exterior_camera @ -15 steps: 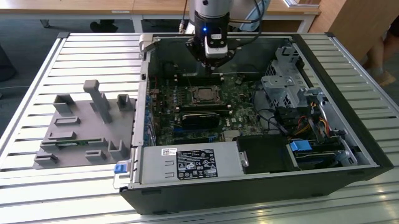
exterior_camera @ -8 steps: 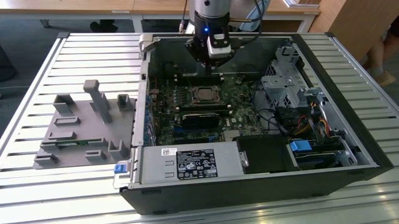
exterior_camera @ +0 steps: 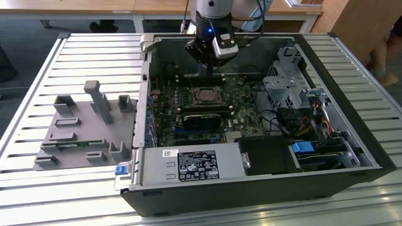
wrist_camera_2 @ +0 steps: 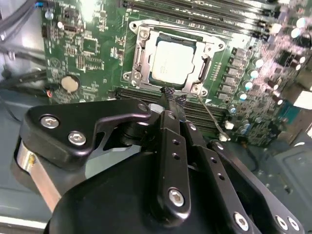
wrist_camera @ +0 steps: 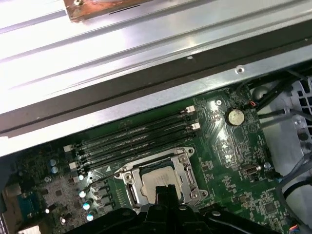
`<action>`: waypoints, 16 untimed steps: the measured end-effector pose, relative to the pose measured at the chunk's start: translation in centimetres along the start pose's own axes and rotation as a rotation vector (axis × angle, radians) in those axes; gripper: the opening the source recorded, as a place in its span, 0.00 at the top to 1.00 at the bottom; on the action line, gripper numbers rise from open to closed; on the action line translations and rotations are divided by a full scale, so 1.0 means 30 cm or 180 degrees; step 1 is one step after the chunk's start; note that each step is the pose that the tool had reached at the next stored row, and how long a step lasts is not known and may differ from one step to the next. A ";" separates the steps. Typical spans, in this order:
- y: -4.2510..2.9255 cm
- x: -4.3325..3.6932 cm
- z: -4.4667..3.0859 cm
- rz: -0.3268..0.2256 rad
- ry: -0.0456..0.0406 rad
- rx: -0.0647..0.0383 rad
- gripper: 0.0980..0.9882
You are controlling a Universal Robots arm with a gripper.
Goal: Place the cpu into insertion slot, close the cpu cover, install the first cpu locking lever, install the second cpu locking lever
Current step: 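Install the first cpu locking lever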
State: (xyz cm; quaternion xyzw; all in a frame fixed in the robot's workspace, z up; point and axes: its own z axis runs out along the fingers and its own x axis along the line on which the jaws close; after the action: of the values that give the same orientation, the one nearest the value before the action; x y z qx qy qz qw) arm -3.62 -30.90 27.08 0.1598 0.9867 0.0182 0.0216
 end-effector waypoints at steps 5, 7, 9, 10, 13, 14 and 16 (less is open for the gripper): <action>0.000 0.000 0.000 -0.0217 0.0042 0.0002 0.99; 0.000 0.000 0.000 -0.0271 0.0066 0.0007 0.99; 0.000 0.000 0.000 -0.0356 0.0074 0.0005 0.99; 0.000 0.000 0.001 -0.0415 0.0076 0.0004 0.99; 0.000 0.000 0.002 -0.0590 0.0083 -0.0001 0.99; 0.000 0.000 0.003 -0.0648 0.0085 -0.0003 0.99; 0.000 0.001 0.003 -0.0747 0.0089 -0.0004 0.99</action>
State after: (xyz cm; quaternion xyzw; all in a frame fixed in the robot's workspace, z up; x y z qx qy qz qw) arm -3.63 -30.90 26.99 0.0428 0.9989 0.0184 0.0099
